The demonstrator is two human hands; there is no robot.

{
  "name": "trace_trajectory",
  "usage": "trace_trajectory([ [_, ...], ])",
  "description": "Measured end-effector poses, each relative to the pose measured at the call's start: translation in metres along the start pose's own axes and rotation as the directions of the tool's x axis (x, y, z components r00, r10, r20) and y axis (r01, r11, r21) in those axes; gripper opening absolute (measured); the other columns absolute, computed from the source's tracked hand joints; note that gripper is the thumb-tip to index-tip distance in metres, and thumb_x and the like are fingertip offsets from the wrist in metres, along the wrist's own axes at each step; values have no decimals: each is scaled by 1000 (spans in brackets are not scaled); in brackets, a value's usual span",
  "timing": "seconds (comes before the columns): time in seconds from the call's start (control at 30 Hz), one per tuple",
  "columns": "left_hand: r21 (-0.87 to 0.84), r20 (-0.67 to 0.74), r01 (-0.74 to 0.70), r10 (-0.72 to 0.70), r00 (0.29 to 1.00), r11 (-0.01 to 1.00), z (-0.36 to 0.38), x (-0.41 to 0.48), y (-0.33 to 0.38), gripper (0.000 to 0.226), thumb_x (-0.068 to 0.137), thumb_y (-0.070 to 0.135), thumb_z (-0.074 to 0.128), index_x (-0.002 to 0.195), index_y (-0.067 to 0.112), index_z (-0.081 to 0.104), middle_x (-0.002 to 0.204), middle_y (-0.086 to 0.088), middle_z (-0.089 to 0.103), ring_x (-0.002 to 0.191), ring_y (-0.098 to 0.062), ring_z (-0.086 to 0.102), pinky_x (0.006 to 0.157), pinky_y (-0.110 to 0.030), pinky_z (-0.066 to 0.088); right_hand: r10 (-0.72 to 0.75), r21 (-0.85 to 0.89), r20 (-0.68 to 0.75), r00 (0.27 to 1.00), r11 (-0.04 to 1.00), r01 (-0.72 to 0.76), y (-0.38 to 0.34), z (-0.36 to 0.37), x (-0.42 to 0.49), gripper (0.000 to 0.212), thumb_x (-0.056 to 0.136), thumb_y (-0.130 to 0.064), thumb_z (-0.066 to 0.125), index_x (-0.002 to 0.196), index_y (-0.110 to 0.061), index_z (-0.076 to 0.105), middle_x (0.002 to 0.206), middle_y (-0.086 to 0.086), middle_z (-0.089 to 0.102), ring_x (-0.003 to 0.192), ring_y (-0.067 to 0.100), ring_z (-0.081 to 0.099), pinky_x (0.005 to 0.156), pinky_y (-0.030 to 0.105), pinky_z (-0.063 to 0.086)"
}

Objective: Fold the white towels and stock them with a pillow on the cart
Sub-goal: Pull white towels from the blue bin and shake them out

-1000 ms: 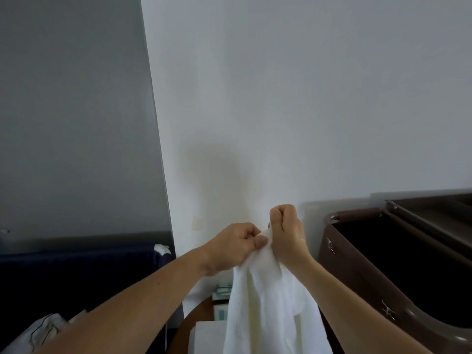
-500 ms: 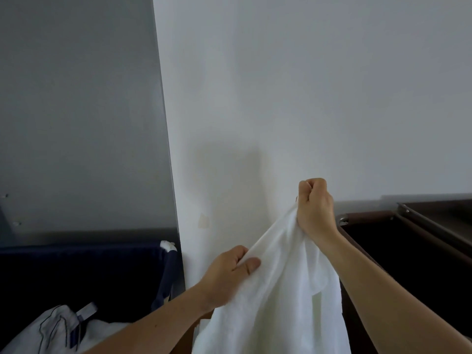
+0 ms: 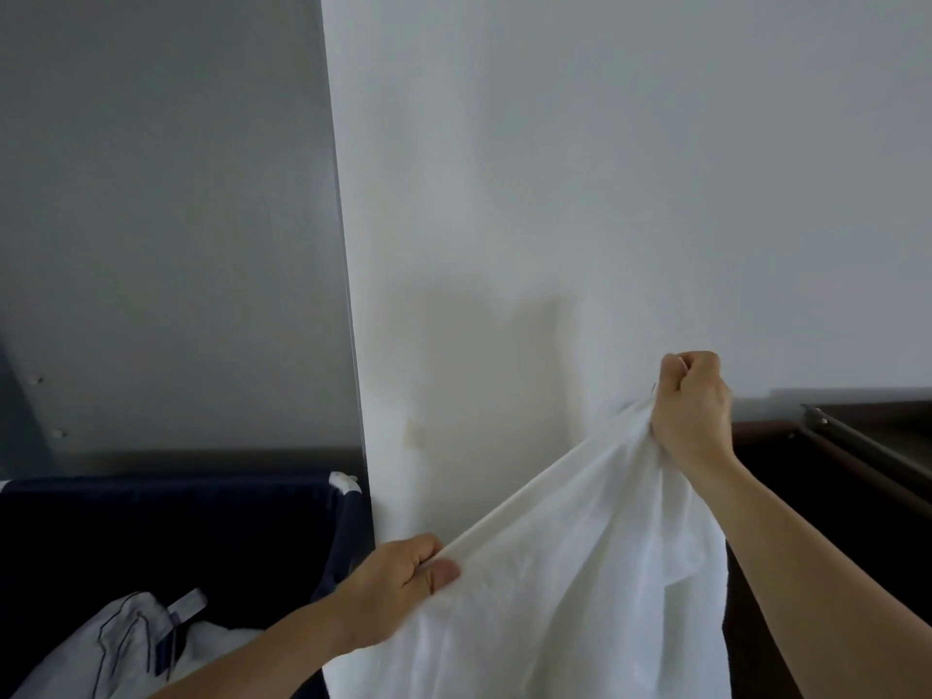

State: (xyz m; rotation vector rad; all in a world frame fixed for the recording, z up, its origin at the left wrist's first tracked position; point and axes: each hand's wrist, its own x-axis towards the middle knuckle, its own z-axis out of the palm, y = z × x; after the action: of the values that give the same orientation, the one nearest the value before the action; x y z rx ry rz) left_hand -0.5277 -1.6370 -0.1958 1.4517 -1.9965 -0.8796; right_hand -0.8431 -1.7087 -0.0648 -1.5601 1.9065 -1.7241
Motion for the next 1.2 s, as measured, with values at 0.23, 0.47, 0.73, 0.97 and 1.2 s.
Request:
trace_trajectory([
  [0.23, 177, -43, -65, 73, 996, 982, -33, 13, 30, 43, 100, 43, 48, 81, 5, 47, 68, 4, 45, 60, -7, 41, 60, -24, 37, -71, -232, 199, 977, 966, 117, 4, 13, -17, 23, 105, -28, 32, 98, -8, 41, 80, 6, 56, 86, 39, 55, 70, 40, 37],
  [0.47, 336, 228, -218, 145, 963, 916, -26, 55, 111, 32, 104, 40, 42, 91, 15, 57, 92, -1, 58, 86, -18, 54, 77, -31, 43, -182, 162, 517, 836, 980, 113, -10, 57, -88, 12, 103, -25, 43, 97, -19, 52, 98, -13, 72, 94, 7, 65, 83, 27, 50],
  [0.73, 121, 317, -233, 185, 930, 965, -25, 62, 128, 34, 101, 42, 48, 100, 12, 64, 106, -10, 67, 92, -15, 60, 95, -43, 50, 13, 351, 411, 911, 920, -172, -11, 58, -106, 17, 102, -16, 46, 87, -15, 52, 80, -5, 55, 74, 9, 50, 66, 17, 42],
  [0.97, -158, 183, -65, 94, 979, 985, -23, 47, 115, 25, 96, 40, 60, 92, 16, 65, 89, 0, 68, 80, -14, 64, 74, -27, 54, 6, 173, 245, 969, 984, -50, -20, 58, -83, 18, 103, -27, 41, 96, -12, 50, 82, -4, 60, 78, 18, 55, 69, 33, 38],
  [1.2, -228, 131, -5, 36, 991, 974, -44, 30, 82, 43, 89, 49, 63, 102, 9, 71, 102, -11, 73, 94, -29, 70, 86, -38, 58, 27, 121, 158, 987, 992, -46, -7, 45, -52, 21, 103, -25, 36, 97, -9, 48, 83, -4, 58, 78, 19, 52, 70, 34, 35],
])
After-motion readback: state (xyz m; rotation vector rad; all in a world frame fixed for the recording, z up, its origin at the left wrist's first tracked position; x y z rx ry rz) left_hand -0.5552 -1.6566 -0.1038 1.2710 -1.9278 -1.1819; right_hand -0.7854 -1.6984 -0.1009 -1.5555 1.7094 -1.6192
